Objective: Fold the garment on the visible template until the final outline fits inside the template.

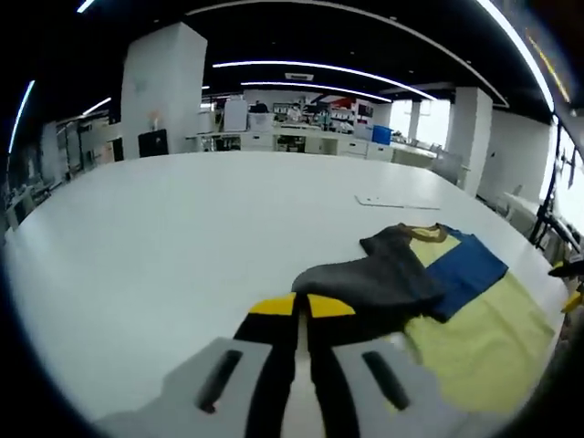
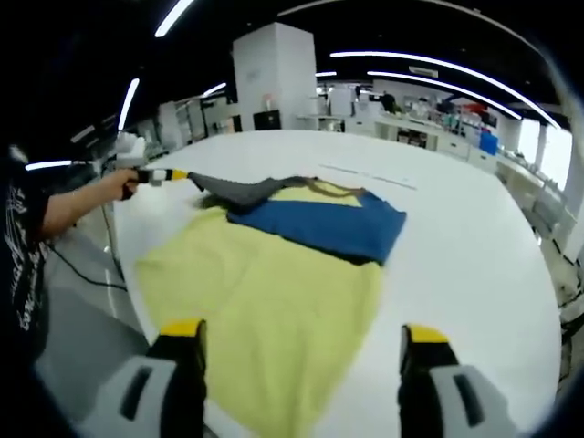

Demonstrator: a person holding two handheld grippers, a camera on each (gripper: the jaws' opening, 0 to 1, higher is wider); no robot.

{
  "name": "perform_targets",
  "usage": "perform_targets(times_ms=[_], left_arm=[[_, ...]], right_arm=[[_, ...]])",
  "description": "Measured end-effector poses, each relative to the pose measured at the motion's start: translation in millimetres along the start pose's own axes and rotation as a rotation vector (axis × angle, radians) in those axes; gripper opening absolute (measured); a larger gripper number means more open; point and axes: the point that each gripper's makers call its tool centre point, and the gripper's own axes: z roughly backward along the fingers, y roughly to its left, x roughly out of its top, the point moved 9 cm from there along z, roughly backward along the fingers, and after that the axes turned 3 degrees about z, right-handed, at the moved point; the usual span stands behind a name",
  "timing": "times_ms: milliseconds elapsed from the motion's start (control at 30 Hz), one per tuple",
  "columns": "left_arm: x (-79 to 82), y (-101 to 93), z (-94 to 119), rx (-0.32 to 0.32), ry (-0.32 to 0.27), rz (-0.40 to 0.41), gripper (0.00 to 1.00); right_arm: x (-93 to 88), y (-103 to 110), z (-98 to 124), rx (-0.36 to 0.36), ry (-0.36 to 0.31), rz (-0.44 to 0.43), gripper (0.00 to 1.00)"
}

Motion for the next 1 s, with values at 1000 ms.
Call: perform_targets(times_ms=[1000], left_arm=[[-16.2,100.6,1.1,0.282,0.031,0.043,0.00]], right_arm=[[-1.8,0.0,4.1,0.009,0.009,-0.016,0.91]])
